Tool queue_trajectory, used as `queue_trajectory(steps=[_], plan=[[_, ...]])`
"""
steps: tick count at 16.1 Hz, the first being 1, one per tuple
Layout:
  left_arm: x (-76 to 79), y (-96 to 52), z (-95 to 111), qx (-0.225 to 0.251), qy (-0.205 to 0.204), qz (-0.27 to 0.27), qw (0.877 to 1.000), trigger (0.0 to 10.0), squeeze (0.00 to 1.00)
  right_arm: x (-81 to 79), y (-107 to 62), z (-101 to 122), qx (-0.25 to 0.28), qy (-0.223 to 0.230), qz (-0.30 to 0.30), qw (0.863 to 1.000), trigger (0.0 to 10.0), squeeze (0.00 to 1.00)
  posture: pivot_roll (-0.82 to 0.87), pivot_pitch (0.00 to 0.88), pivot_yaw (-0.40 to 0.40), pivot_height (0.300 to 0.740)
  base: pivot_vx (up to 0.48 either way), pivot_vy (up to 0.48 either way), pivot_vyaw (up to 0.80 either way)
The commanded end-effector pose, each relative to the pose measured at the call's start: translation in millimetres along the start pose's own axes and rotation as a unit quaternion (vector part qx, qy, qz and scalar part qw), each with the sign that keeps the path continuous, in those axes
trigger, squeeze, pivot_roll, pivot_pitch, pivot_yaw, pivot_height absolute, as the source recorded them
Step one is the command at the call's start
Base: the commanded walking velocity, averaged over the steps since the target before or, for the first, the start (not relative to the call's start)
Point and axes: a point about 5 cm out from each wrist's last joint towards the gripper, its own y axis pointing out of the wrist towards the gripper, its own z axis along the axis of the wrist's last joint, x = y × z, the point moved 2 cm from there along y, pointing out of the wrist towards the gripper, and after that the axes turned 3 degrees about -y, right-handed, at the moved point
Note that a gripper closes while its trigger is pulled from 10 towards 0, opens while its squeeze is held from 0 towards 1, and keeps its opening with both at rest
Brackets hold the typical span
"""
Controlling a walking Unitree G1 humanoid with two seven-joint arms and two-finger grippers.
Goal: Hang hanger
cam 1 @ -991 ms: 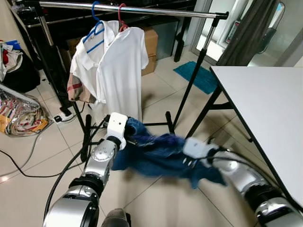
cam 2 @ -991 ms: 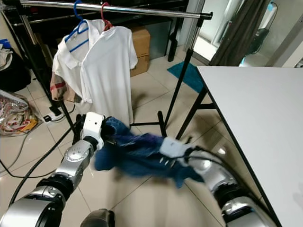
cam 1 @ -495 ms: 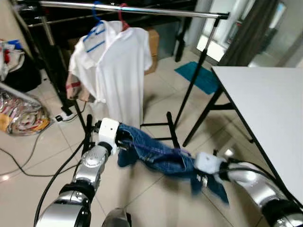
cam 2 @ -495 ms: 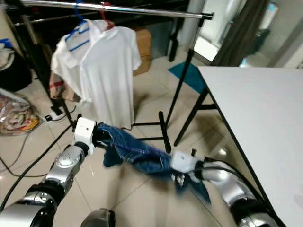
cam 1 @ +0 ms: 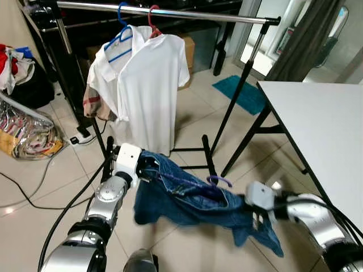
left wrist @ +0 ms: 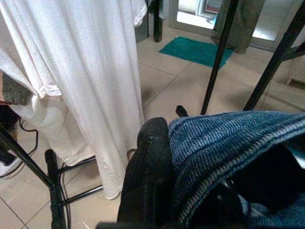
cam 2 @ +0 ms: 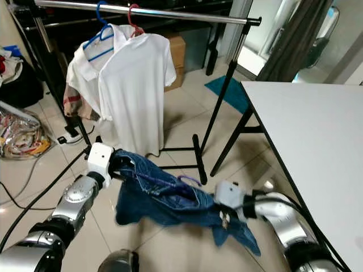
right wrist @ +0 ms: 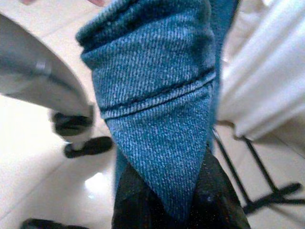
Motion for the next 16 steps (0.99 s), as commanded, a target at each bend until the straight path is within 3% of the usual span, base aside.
queue_trajectory(steps=[1,3,5,8,10,12,14,16], plan=[[-0.4,-2.2,-3,-0.005,0.008,-0.002,1.000,10.0,0.00,2.7,-13.6,2,0.010,-0.013,0.003,1.000,10.0,0.00,0.26,0.019,-0.046,0.740,0.000,0.000,0.00],[-1.1,-3.4,-5,-0.008,0.011,-0.005,1.000,10.0,0.00,-2.6,-18.1,-10,-0.057,-0.093,0.028,0.994,10.0,0.00,0.26,0.019,-0.043,0.740,0.000,0.000,0.00],[-1.4,-3.5,-4,-0.008,0.012,-0.006,1.000,10.0,0.00,2.6,-15.3,-8,-0.069,-0.135,0.019,0.988,10.0,0.00,0.26,0.019,-0.044,0.740,0.000,0.000,0.00],[-0.4,-3.4,-5,-0.008,0.012,-0.008,1.000,10.0,0.00,11.3,-12.3,16,0.004,-0.192,-0.010,0.981,10.0,0.00,0.27,0.018,-0.043,0.740,0.000,0.000,0.00],[0.7,-4.6,-7,-0.011,0.013,-0.011,1.000,10.0,0.00,14.0,-16.4,19,0.013,-0.210,-0.013,0.977,10.0,0.00,0.27,0.019,-0.043,0.740,0.000,0.000,0.00],[-0.6,-7.0,-10,-0.015,0.014,-0.012,1.000,10.0,0.00,16.8,-23.6,20,-0.003,-0.265,-0.007,0.964,10.0,0.00,0.27,0.020,-0.041,0.740,0.000,0.000,0.00],[-1.1,-7.4,-10,-0.016,0.015,-0.012,1.000,10.0,0.00,18.1,-24.2,24,0.007,-0.292,-0.017,0.956,10.0,0.00,0.27,0.020,-0.041,0.740,0.000,0.000,0.00],[-0.5,-7.5,-11,-0.016,0.015,-0.012,1.000,10.0,0.00,18.4,-22.7,25,0.018,-0.299,-0.031,0.954,10.0,0.00,0.27,0.020,-0.045,0.740,0.000,0.000,0.00]])
